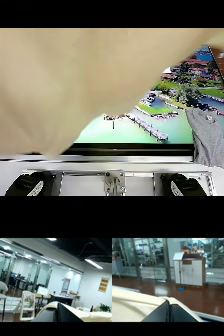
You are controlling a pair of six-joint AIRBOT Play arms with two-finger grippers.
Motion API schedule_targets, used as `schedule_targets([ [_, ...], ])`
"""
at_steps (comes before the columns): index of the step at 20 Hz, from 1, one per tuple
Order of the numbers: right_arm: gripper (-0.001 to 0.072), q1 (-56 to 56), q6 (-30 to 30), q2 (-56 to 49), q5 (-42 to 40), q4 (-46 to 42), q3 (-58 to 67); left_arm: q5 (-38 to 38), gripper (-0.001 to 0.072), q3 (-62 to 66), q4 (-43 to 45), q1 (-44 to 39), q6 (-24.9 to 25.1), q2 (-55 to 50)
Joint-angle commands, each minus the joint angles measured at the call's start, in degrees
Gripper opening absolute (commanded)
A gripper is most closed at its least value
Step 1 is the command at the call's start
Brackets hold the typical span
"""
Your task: Fold the shirts.
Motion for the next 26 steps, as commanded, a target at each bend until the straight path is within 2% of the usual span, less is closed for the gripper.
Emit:
schedule_targets([
  [1, 0.0060, -0.02, 3.26, 1.14, 10.99, -4.68, 0.92, -2.69, 0.0036, 1.46, 4.50, 0.00, 0.22, 0.42],
  [7, 0.0061, -0.02, 4.74, -10.73, 37.38, -16.35, 0.87, -16.81, 0.0036, -3.67, 24.92, 0.04, -0.28, -2.01],
  [10, 0.0061, -0.02, 4.76, -20.85, 41.46, -18.29, 0.87, -17.81, 0.0036, -11.43, 27.30, 0.11, -1.14, -4.07],
  [14, 0.0061, -0.02, 5.16, -35.87, 39.30, -19.10, 0.87, -16.06, 0.0036, -22.23, 28.35, 0.15, -1.92, -10.95],
  [19, 0.0061, -0.02, 7.39, -53.55, 19.71, -20.31, 0.87, -4.61, 0.0037, -26.32, 26.84, 0.15, -15.69, -28.30],
  [21, 0.0062, -0.02, 10.80, -59.01, 15.32, -17.55, 0.87, -2.03, 0.0038, -26.32, 22.53, 0.07, -17.49, -36.33],
  [24, 0.0067, 0.22, 13.97, -64.96, 15.65, -12.07, 0.87, -2.45, 0.0038, -26.29, 12.13, -0.24, -17.46, -47.15],
  [25, 0.0080, 0.20, 13.92, -66.12, 15.67, -9.66, 0.87, -2.49, 0.0037, -26.27, 8.90, -0.26, -17.46, -49.51],
  [26, 0.0199, 0.20, 13.84, -66.47, 15.21, -8.26, 0.87, -2.45, 0.0048, -26.25, 5.70, -0.07, -17.44, -51.12],
])
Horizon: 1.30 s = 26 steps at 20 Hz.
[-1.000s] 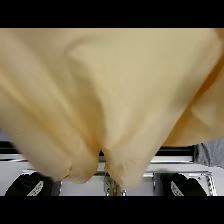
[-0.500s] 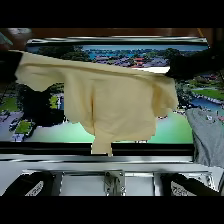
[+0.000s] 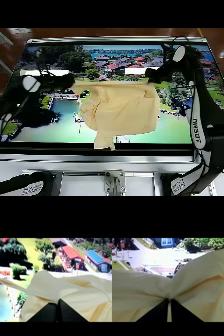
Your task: Fold the shirts.
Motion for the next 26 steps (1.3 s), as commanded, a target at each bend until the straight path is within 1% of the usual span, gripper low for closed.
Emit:
schedule_targets([
  [1, 0.0458, -0.09, 1.09, -4.15, -3.48, 6.95, 0.09, 0.92, 0.0227, -0.17, -13.11, 0.39, -0.94, -8.11],
  [2, 0.0633, -0.66, -1.70, -3.39, -2.23, 7.04, 0.20, -0.28, 0.0583, 0.11, -13.92, 1.46, -1.01, -8.07],
  [3, 0.0633, -1.84, -4.48, -2.21, 0.79, 5.49, 0.20, -4.59, 0.0706, 1.33, -13.53, 3.45, -0.59, -7.85],
  [6, 0.0631, -8.50, -7.80, 1.75, 15.98, -5.77, 0.17, -25.86, 0.0703, 6.38, -13.20, 14.14, 8.87, -7.19],
  [7, 0.0631, -11.47, -9.01, 2.86, 20.13, -7.15, -0.28, -32.26, 0.0695, 6.29, -13.20, 17.42, 10.75, -6.54],
  [8, 0.0631, -14.86, -9.33, 4.35, 22.73, -6.86, -1.79, -39.26, 0.0572, 4.68, -13.22, 19.74, 13.29, -5.42],
  [9, 0.0630, -18.03, -8.83, 6.34, 22.77, -5.49, -4.90, -43.28, 0.0491, 1.42, -13.20, 20.57, 16.52, -3.85],
  [10, 0.0631, -20.61, -8.26, 8.37, 21.20, -3.48, -8.79, -43.19, 0.0494, -3.72, -13.27, 20.70, 17.59, -1.75],
  [11, 0.0631, -22.86, -8.22, 10.62, 18.69, -0.48, -13.73, -40.41, 0.0530, -9.25, -14.47, 20.26, 17.53, 0.11],
  [12, 0.0632, -24.44, -8.28, 12.52, 16.31, 2.67, -18.32, -36.06, 0.0619, -15.34, -17.64, 19.41, 17.55, 1.66],
  [13, 0.0632, -25.59, -8.90, 14.12, 14.25, 5.86, -22.73, -31.71, 0.0668, -20.26, -21.81, 18.25, 17.99, 2.23],
  [15, 0.0632, -26.14, -10.03, 15.69, 12.04, 9.05, -28.50, -23.47, 0.0668, -27.76, -32.35, 14.56, 21.55, 1.66],
  [17, 0.0632, -25.70, -10.47, 15.78, 10.97, 9.42, -31.19, -16.26, 0.0666, -31.82, -40.48, 9.33, 24.48, 0.59],
  [21, 0.0631, -25.66, -11.02, 15.78, 9.73, 9.38, -32.74, -7.87, 0.0664, -31.78, -46.84, 0.68, 24.96, -3.98],
  [23, 0.0632, -25.68, -11.30, 15.80, 10.01, 9.01, -32.74, -3.76, 0.0662, -31.74, -49.48, -0.83, 25.42, -5.16],
  [25, 0.0631, -25.68, -11.39, 15.78, 10.23, 8.22, -32.74, -2.10, 0.0634, -31.74, -49.57, -0.92, 25.40, -5.99],
  [26, 0.0631, -25.68, -11.52, 15.78, 10.21, 7.93, -32.74, -1.68, 0.0634, -31.74, -49.68, -0.92, 25.24, -6.56],
])
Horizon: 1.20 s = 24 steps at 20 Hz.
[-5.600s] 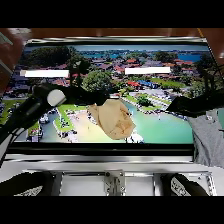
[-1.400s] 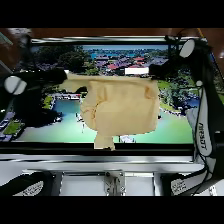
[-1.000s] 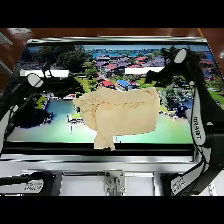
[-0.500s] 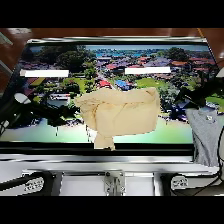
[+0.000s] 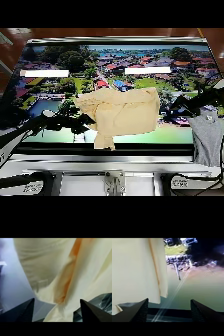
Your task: Fold the shirts.
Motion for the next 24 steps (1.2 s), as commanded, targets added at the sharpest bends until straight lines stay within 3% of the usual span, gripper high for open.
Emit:
schedule_targets([
  [1, 0.0632, -0.02, -0.44, 0.11, -0.15, -0.92, -0.50, 4.85, 0.0601, -0.44, -2.60, -1.51, 0.50, -2.16],
  [3, 0.0631, 0.00, -0.48, 0.11, -0.24, -1.38, -0.96, 5.05, 0.0377, -0.44, -2.58, -1.53, 0.50, -2.75],
  [4, 0.0631, 0.00, -0.46, 0.11, -0.55, -1.31, -1.81, 5.38, 0.0332, -0.44, -2.60, -1.51, 0.44, -2.75],
  [6, 0.0631, 0.00, -0.83, 0.11, -1.51, -0.33, -4.85, 5.42, 0.0086, -0.44, -2.58, -1.22, 0.13, -2.73],
  [7, 0.0632, 0.00, -1.22, 0.11, -2.25, 0.33, -6.56, 5.40, 0.0038, -0.44, -2.56, -1.09, 0.28, -2.64],
  [14, 0.0630, 0.04, -4.28, -0.57, -11.69, 12.96, -17.68, 2.45, 0.0037, -0.42, -2.51, 0.66, 6.38, -0.13],
  [19, 0.0629, 2.08, -3.89, -4.70, -11.56, 11.19, -17.94, 1.77, 0.0038, -0.42, -2.54, 0.87, 7.19, 3.06],
  [21, 0.0542, 4.39, -1.40, -4.81, -14.14, 7.78, -17.92, 1.81, 0.0037, -0.42, -2.54, 0.98, 7.19, 4.17],
  [24, 0.0542, 7.43, 0.55, -5.31, -16.96, 6.97, -17.92, 1.84, 0.0037, -0.42, -2.54, 0.98, 7.19, 4.90],
])
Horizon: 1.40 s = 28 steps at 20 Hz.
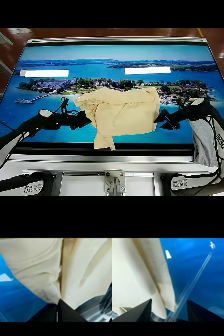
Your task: Fold the shirts.
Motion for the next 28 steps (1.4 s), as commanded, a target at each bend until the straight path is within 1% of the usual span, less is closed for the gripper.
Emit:
schedule_targets([
  [1, 0.0540, 3.74, 2.60, -1.25, -4.31, -2.38, -0.17, -0.09, 0.0037, 0.02, -0.02, 0.04, 0.20, 1.01],
  [3, 0.0292, 5.77, 3.50, -1.92, -5.31, -2.99, -0.17, -0.04, 0.0037, 0.02, 0.00, 0.09, 0.44, 1.05],
  [5, 0.0078, 6.51, 3.04, -1.81, -5.66, -2.75, -0.02, -0.15, 0.0037, 0.02, 0.02, 0.96, 1.29, 1.16],
  [6, 0.0061, 6.51, 1.86, -1.27, -5.42, -2.78, 0.33, -0.15, 0.0037, 0.15, 0.00, 1.81, 2.34, 1.66],
  [7, 0.0061, 6.32, -0.11, 0.20, -5.20, -2.95, 0.94, -0.20, 0.0036, 0.63, 0.28, 2.71, 4.39, 2.71],
  [9, 0.0061, 6.05, -5.29, 5.22, -4.79, -2.80, 3.72, -2.12, 0.0035, 4.04, 1.11, 5.01, 11.69, 7.19],
  [10, 0.0061, 6.03, -8.33, 8.83, -4.81, -2.82, 6.16, -4.11, 0.0034, 6.86, 1.36, 6.34, 14.25, 9.99],
  [11, 0.0060, 6.03, -10.16, 12.48, -5.07, -2.78, 9.03, -6.27, 0.0035, 10.47, 1.40, 7.89, 15.50, 13.07],
  [13, 0.0059, 6.05, -11.87, 20.37, -5.95, -2.62, 16.94, -9.55, 0.0035, 20.13, 1.49, 11.47, 15.67, 19.98],
  [15, 0.0059, 6.05, -12.07, 28.33, -9.46, -2.67, 26.12, -9.18, 0.0035, 32.15, 1.49, 15.23, 15.58, 27.02],
  [16, 0.0059, 6.10, -12.00, 31.87, -11.58, -2.67, 30.53, -8.55, 0.0035, 38.07, 1.49, 17.07, 15.21, 29.51],
  [19, 0.0059, 6.10, -8.90, 40.57, -17.70, -2.64, 42.88, -6.08, 0.0036, 55.15, 1.49, 21.59, 10.69, 34.34],
  [22, 0.0059, 6.10, -5.84, 45.90, -17.22, -2.86, 50.14, -5.92, 0.0035, 66.51, 1.51, 23.45, 8.13, 36.46],
  [24, 0.0059, 6.10, -4.50, 49.18, -15.43, -2.93, 51.08, -5.95, 0.0036, 70.97, 3.04, 23.87, 6.12, 37.99],
  [26, 0.0059, 6.10, -3.06, 52.02, -12.15, -5.25, 51.08, -5.99, 0.0036, 72.91, 10.51, 23.87, 2.23, 40.09],
  [28, 0.0060, 6.10, -1.20, 53.66, -6.64, -9.60, 51.08, -7.02, 0.0036, 72.91, 21.09, 23.87, -4.94, 42.34],
])
